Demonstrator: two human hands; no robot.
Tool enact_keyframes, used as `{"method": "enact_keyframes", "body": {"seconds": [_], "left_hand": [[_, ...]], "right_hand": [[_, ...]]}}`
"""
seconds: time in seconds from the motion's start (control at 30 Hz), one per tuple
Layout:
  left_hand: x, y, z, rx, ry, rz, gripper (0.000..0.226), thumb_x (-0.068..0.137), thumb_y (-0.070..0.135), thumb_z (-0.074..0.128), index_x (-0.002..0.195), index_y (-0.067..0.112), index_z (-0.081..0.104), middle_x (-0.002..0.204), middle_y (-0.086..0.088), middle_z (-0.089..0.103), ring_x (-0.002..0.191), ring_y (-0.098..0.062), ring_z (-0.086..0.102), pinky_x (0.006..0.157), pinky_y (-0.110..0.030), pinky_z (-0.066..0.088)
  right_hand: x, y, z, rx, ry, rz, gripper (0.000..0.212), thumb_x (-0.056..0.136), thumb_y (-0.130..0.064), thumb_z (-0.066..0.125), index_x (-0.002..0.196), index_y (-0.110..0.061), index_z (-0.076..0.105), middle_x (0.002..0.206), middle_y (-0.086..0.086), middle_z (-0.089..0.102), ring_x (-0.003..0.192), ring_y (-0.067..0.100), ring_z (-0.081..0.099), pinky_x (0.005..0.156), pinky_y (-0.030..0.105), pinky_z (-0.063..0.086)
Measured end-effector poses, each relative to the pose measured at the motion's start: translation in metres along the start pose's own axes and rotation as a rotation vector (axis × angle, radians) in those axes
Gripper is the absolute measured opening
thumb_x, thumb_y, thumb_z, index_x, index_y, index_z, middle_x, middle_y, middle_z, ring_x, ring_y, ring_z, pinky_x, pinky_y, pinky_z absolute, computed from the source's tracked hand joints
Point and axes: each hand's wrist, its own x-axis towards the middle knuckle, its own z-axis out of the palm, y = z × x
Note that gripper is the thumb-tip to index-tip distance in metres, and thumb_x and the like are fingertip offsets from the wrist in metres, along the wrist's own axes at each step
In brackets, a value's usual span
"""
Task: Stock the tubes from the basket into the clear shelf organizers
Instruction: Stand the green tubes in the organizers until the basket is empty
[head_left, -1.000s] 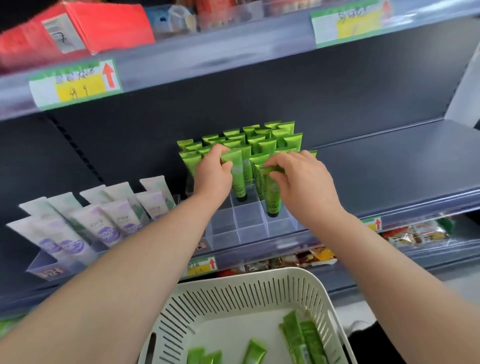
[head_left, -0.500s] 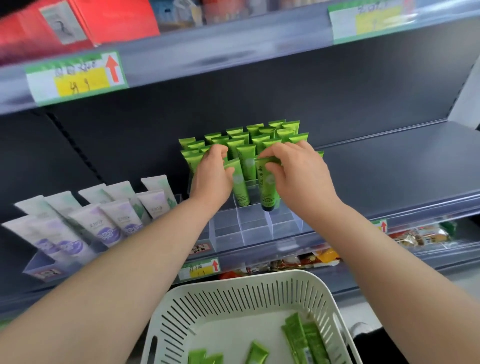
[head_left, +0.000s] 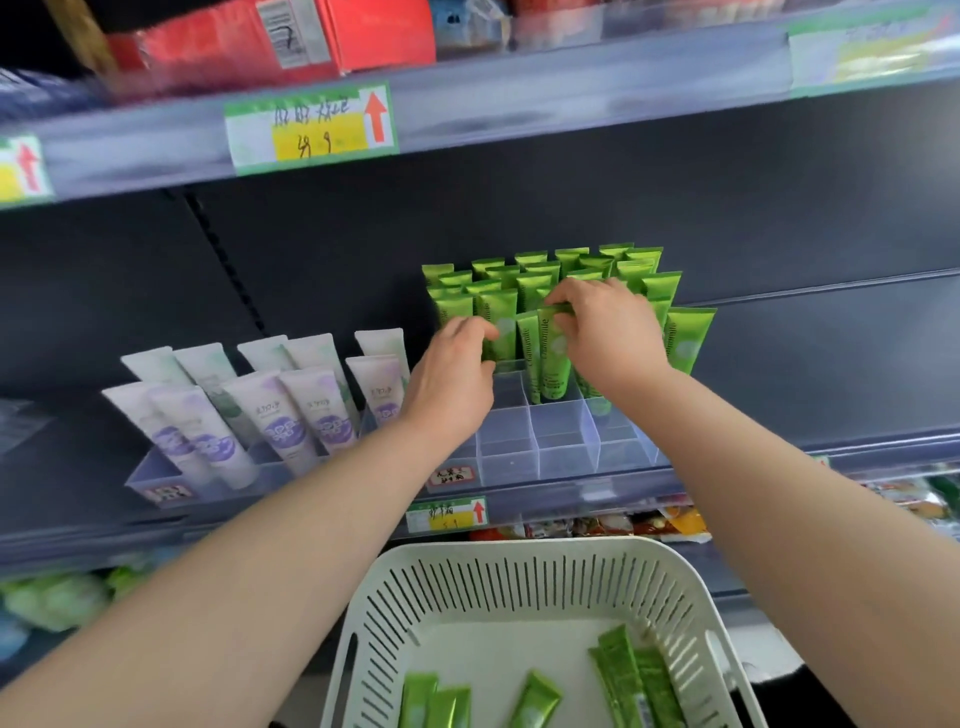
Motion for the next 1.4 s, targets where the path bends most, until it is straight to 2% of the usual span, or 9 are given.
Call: {"method": "enact_keyframes", "body": {"seconds": [0.1,0.3,0.43,0.63,0.83,0.9,1.03,1.27,1.4], "left_hand": [[-0.003,-0.005,0.004,-0.002,-0.017,-0.011,0.031,0.093,0.010,0.055,0.123,0.018,0.053,0.130,0.001,0.051,0.114,-0.019,0.052,0.093,-0.035,0.045],[-0.008,-0.009,0.010,0.006,-0.068,0.001,0.027,0.093,0.012,0.055,0.118,0.021,0.057,0.123,0.003,0.055,0.102,-0.019,0.055,0.082,-0.039,0.048],[-0.011,-0.009,0.010,0.019,-0.081,0.035,0.026,0.094,0.011,0.054,0.118,0.020,0.058,0.121,0.003,0.056,0.104,-0.018,0.054,0.082,-0.040,0.049],[-0.023,-0.011,0.009,0.056,-0.080,0.115,0.031,0.093,0.006,0.051,0.120,0.018,0.060,0.122,0.000,0.058,0.109,-0.020,0.052,0.082,-0.034,0.046],[-0.072,-0.022,0.013,0.024,-0.083,0.177,0.028,0.092,0.003,0.050,0.113,0.016,0.063,0.118,0.001,0.061,0.112,-0.018,0.051,0.084,-0.029,0.040],[-0.097,-0.028,0.019,-0.048,-0.082,0.147,0.028,0.092,0.001,0.049,0.110,0.015,0.064,0.114,0.002,0.063,0.109,-0.017,0.054,0.085,-0.028,0.043],[-0.149,-0.044,0.039,-0.083,-0.150,0.135,0.029,0.088,-0.006,0.049,0.105,0.009,0.067,0.109,-0.003,0.066,0.106,-0.023,0.058,0.088,-0.040,0.047],[-0.220,-0.085,0.089,-0.003,-0.377,-0.196,0.031,0.092,0.004,0.049,0.115,0.022,0.061,0.120,0.007,0.059,0.114,-0.011,0.052,0.095,-0.026,0.040],[-0.249,-0.105,0.111,0.023,-0.510,-0.345,0.037,0.091,0.001,0.051,0.119,0.024,0.058,0.127,0.008,0.055,0.114,-0.008,0.052,0.093,-0.023,0.040]], "right_hand": [[-0.001,0.001,0.010,-0.013,-0.032,0.015,0.025,0.093,-0.016,0.051,0.116,-0.019,0.061,0.111,0.004,0.067,0.104,0.030,0.052,0.076,0.037,0.035],[-0.010,0.004,0.026,-0.049,-0.061,0.038,0.024,0.093,-0.016,0.051,0.115,-0.019,0.062,0.108,0.004,0.067,0.102,0.029,0.053,0.069,0.032,0.031],[-0.012,0.003,0.022,-0.057,0.004,0.011,0.030,0.090,-0.009,0.053,0.118,-0.020,0.060,0.110,0.003,0.066,0.104,0.029,0.052,0.074,0.035,0.036],[-0.031,-0.007,0.009,-0.071,0.148,-0.080,0.031,0.089,-0.006,0.053,0.116,-0.019,0.061,0.110,0.003,0.064,0.105,0.030,0.050,0.075,0.039,0.036],[-0.092,-0.012,0.024,-0.012,0.123,-0.135,0.030,0.085,-0.002,0.054,0.108,-0.016,0.065,0.103,0.004,0.066,0.098,0.032,0.054,0.070,0.039,0.037],[-0.118,-0.012,0.038,0.008,0.075,-0.124,0.032,0.082,0.001,0.055,0.107,-0.017,0.065,0.103,0.003,0.066,0.098,0.032,0.055,0.071,0.039,0.039],[-0.174,-0.013,0.073,0.028,-0.062,-0.121,0.036,0.075,0.004,0.063,0.102,-0.018,0.068,0.099,0.000,0.067,0.093,0.031,0.058,0.069,0.039,0.042],[-0.248,-0.010,0.133,-0.012,-0.558,-0.021,0.034,0.090,-0.017,0.053,0.122,-0.030,0.056,0.121,-0.007,0.058,0.116,0.020,0.047,0.089,0.037,0.040],[-0.273,-0.008,0.156,-0.052,-0.816,0.026,0.041,0.088,-0.010,0.054,0.124,-0.030,0.052,0.125,-0.006,0.054,0.118,0.019,0.046,0.091,0.035,0.040]]}}
